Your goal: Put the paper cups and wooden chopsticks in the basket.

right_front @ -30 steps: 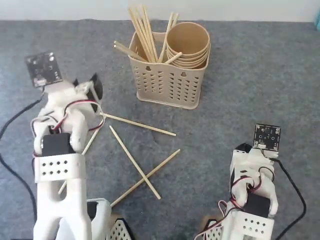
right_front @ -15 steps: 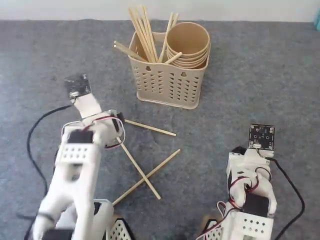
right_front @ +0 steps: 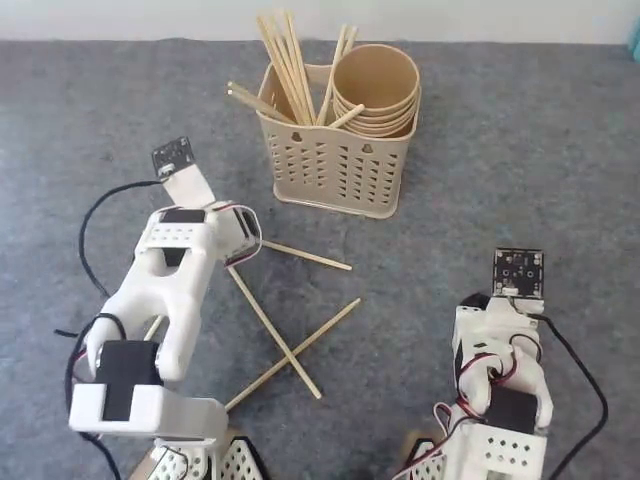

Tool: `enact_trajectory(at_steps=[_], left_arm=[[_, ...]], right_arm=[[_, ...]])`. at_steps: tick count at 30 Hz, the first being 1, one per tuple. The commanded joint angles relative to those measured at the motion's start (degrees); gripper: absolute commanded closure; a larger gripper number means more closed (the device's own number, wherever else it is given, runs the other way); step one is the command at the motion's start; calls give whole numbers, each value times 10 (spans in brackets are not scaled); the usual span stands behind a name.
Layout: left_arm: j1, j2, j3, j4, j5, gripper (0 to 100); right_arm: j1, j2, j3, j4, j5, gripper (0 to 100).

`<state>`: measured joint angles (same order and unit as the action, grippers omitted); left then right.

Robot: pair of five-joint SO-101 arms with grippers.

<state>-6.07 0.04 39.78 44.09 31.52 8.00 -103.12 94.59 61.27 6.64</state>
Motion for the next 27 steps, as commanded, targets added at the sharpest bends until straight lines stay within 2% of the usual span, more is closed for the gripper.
enact_trajectory(at_steps=[1,6,10,16,24,27], left_arm=[[4,-4,-36,-18,5,828],[5,2,-34,-45,5,828],[5,4,-28,-32,5,834],[6,14,-21,-26,5,924],[8,18,-25,-2,5,922],[9,18,-24,2,5,885]], right_arm=[[-5,-7,-13,3,22,991],[-6,-7,-12,3,24,991],[-6,-7,-11,3,24,991],[-9,-7,-11,7,24,991],[-30,-7,-12,22,29,991],[-30,-7,-10,21,49,991]])
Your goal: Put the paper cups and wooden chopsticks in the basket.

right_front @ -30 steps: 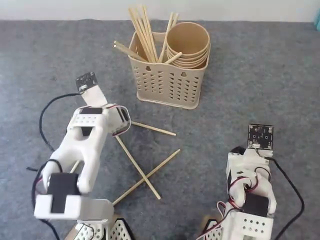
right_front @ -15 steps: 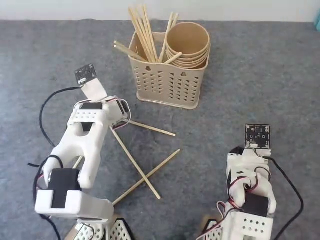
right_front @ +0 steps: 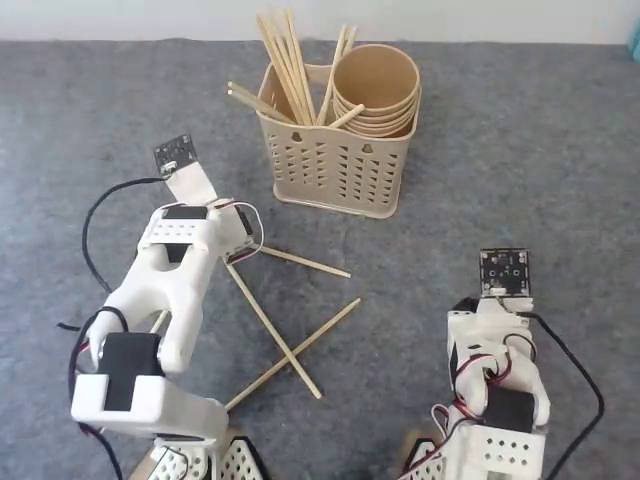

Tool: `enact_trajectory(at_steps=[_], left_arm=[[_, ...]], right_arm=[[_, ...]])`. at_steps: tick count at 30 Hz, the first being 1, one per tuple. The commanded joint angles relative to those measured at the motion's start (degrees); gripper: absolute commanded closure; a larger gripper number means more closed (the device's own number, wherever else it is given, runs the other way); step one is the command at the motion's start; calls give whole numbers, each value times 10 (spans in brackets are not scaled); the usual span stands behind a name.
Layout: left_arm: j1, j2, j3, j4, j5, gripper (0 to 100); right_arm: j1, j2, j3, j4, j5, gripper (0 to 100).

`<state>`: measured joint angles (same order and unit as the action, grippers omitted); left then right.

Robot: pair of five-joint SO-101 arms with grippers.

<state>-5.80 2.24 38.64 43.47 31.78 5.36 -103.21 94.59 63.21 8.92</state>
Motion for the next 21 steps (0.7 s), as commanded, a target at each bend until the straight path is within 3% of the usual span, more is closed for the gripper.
enact_trajectory(at_steps=[1,7,17,21], left_arm=[[6,-4,-13,16,3,867],[7,-4,-14,40,3,840],[36,26,-32,16,3,841],[47,94,-115,87,4,842]], right_arm=[[-4,-6,-10,2,29,991],[-5,-6,-10,2,32,991],[-7,-6,-10,4,33,991],[-3,-6,-10,4,33,991]])
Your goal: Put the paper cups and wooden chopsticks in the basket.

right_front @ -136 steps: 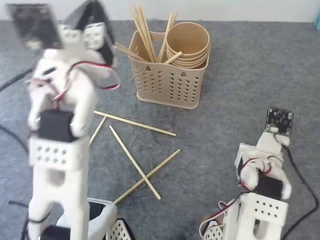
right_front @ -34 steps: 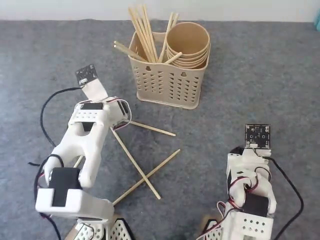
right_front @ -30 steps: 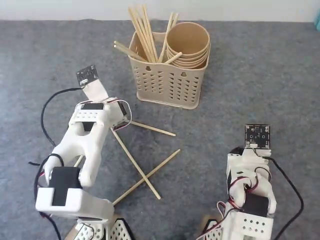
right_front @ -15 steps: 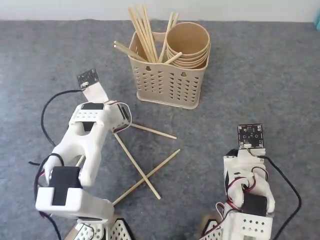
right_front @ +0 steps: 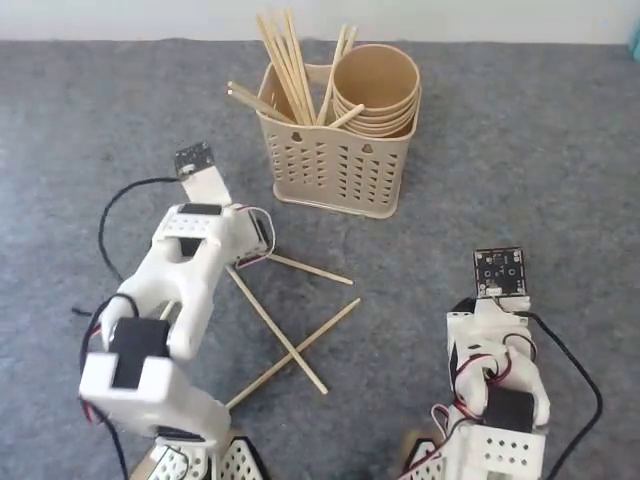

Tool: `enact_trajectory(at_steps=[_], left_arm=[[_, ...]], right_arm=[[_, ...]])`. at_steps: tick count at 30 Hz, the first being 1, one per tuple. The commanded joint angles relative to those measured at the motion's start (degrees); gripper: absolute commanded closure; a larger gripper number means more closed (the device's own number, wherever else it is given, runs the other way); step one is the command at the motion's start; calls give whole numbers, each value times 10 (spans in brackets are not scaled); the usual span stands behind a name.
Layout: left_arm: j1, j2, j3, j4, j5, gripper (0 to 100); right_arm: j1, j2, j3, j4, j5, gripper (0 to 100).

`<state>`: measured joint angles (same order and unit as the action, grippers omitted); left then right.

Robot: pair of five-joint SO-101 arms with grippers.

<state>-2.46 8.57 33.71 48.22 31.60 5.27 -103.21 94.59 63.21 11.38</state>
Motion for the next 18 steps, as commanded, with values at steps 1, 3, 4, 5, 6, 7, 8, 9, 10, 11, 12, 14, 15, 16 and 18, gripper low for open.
enact_trajectory(at_steps=[1,3,4,5,6,7,8,9,10,11,12,14,15,16,18], left_arm=[[12,49,-88,59,5,848],[9,80,-126,90,12,884],[9,90,-139,101,12,915],[9,94,-149,109,11,956],[10,95,-152,113,10,996],[11,94,-152,116,10,992],[14,93,-152,120,10,985],[14,90,-152,128,10,987],[14,82,-152,135,9,987],[14,69,-152,144,9,987],[13,54,-152,155,9,987],[11,12,-152,176,8,987],[11,-13,-152,185,8,987],[11,-40,-151,193,8,987],[10,-96,-151,201,7,987]], right_arm=[[-2,-6,-10,4,8,991],[-1,-6,-10,5,8,991],[-1,-6,-10,5,8,991],[-1,-6,-10,5,8,991],[-1,-6,-10,5,8,991],[-1,-6,-10,5,8,991],[-1,-6,-10,6,8,991],[-1,-6,-10,6,8,991],[-1,-6,-10,6,8,991],[-1,-6,-10,6,8,991],[-1,-6,-10,6,8,991],[-1,-6,-10,6,8,991],[-1,-6,-10,6,8,991],[-1,-6,-11,6,7,991],[-1,-6,-11,7,5,991]])
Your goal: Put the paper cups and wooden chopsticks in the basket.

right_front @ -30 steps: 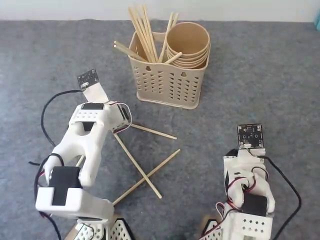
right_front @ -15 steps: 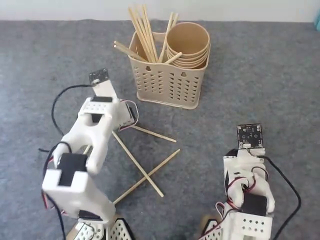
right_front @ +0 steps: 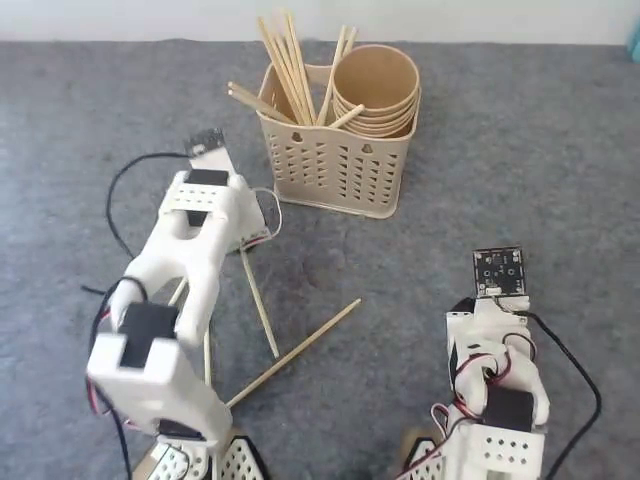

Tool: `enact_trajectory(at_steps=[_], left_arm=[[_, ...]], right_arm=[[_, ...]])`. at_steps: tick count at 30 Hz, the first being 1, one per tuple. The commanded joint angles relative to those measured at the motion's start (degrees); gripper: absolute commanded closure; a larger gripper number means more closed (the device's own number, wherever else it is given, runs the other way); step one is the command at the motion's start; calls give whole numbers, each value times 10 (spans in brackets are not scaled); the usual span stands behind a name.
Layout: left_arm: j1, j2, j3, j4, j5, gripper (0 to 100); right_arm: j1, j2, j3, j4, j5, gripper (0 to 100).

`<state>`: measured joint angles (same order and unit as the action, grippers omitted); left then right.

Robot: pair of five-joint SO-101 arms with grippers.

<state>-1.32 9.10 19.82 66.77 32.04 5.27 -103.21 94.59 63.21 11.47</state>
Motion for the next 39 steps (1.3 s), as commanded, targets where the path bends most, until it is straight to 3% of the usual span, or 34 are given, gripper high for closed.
enact_trajectory(at_steps=[1,5,10,12,17,22,25,32,39], left_arm=[[-3,-128,-12,16,-5,987],[-4,-233,-12,15,-60,987],[-45,-361,29,1,-127,987],[-78,-416,58,-16,-154,987],[-212,-568,122,-38,-206,987],[-398,-700,166,-78,-245,987],[-497,-757,193,-114,-248,987],[-642,-806,236,-182,-246,987],[-667,-745,222,-186,-244,987]], right_arm=[[-1,-6,-12,7,4,991],[-1,-6,-15,13,1,991],[-10,-6,-49,19,-108,991],[-36,0,-67,20,-111,991],[-126,1,-103,24,-141,991],[-230,1,-122,12,-165,991],[-283,2,-127,-15,-216,991],[-346,2,-127,-54,-310,990],[-384,25,-138,-73,-313,991]])
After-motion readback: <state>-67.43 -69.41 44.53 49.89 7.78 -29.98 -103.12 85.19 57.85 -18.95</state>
